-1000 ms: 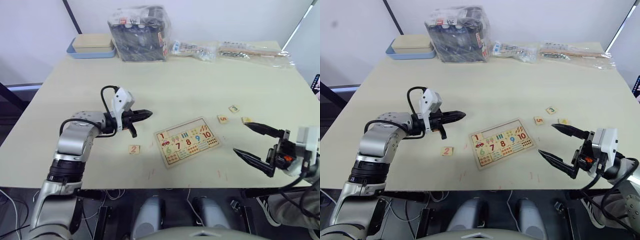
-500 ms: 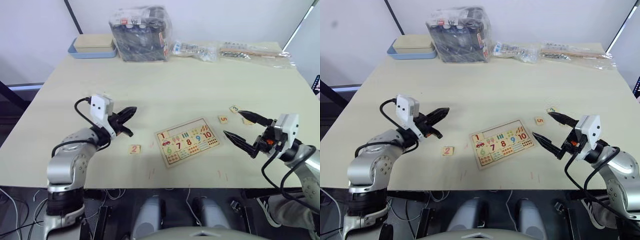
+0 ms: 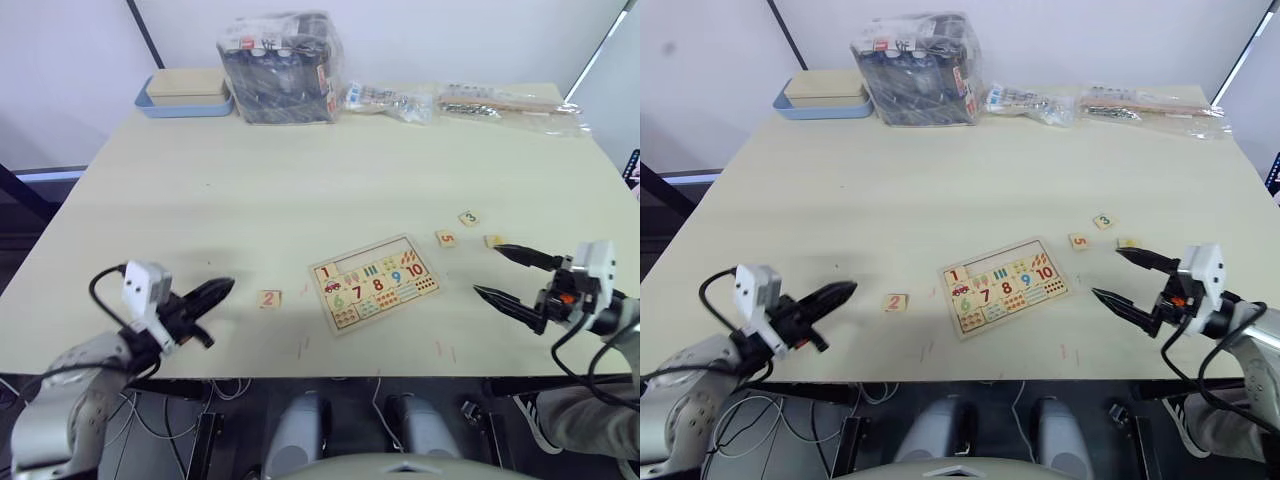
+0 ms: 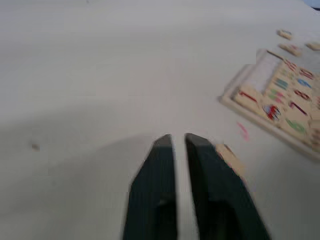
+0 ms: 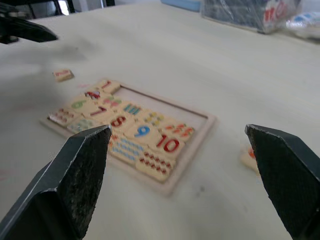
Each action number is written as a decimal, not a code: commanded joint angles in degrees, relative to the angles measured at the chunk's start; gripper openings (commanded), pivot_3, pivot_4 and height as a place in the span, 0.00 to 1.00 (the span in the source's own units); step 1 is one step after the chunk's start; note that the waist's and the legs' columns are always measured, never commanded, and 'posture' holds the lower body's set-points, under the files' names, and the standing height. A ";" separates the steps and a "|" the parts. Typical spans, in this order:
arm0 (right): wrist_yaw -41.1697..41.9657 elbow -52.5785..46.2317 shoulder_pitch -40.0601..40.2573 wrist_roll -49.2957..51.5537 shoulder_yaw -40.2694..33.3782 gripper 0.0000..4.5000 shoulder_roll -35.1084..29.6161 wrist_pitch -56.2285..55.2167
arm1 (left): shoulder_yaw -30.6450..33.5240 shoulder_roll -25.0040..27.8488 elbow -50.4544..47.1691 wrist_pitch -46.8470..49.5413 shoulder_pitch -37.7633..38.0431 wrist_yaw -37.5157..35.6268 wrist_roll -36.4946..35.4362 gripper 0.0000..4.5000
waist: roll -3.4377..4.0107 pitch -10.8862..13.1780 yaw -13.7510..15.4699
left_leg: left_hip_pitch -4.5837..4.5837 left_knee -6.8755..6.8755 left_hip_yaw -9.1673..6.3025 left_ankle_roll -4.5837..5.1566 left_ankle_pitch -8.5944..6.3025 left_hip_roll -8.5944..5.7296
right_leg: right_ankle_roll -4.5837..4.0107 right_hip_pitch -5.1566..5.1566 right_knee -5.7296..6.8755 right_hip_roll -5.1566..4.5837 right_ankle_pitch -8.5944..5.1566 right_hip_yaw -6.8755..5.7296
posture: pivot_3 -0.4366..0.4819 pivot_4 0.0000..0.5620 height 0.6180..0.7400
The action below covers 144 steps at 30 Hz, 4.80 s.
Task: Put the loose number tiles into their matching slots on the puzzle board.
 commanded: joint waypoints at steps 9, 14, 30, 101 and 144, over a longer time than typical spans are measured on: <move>7.49 4.13 4.36 1.29 -6.95 1.00 -3.07 -2.89 | 2.26 3.01 1.46 -7.02 4.92 -7.63 -0.97 0.99 | 0.07 -0.04 0.02 | 0.01 -0.01 0.04 0.00 0.00 0.02 | -0.01 -0.01 -0.01 -0.07 0.00 0.02 | 0.48 0.27 1.00; 7.75 4.85 3.30 1.62 -7.28 1.00 -2.85 -3.45 | 2.58 4.17 2.20 -8.49 5.46 -8.91 -0.59 0.99 | 0.06 -0.04 0.02 | 0.02 -0.01 0.05 0.00 0.00 0.05 | -0.01 -0.01 -0.01 -0.06 0.00 0.03 | 0.48 0.27 1.00; 17.77 -4.52 -5.00 6.96 -0.16 1.00 -7.64 1.20 | -12.53 22.10 18.02 -17.34 -16.50 -29.95 6.69 0.99 | 0.12 -0.02 0.05 | -0.04 -0.04 0.09 0.01 -0.01 0.05 | 0.00 -0.06 -0.06 0.03 0.00 -0.07 | 0.48 0.27 1.00; 9.74 -13.62 2.30 6.72 -0.30 1.00 -5.06 -0.17 | -30.79 15.43 41.16 -34.73 -37.70 -36.80 21.58 0.22 | 0.15 -0.07 0.03 | 0.01 -0.03 0.22 0.05 -0.01 0.05 | 0.17 -0.05 0.01 0.11 0.10 0.02 | 0.48 0.27 1.00; 5.43 -13.77 2.96 6.73 -3.36 1.00 -0.83 -1.53 | -69.20 15.91 7.48 51.80 -89.80 -19.16 16.40 0.22 | -0.11 0.21 0.00 | -0.14 0.23 -0.04 0.05 -0.01 -0.04 | 0.38 -0.04 0.18 0.45 0.06 0.27 | 0.48 0.27 1.00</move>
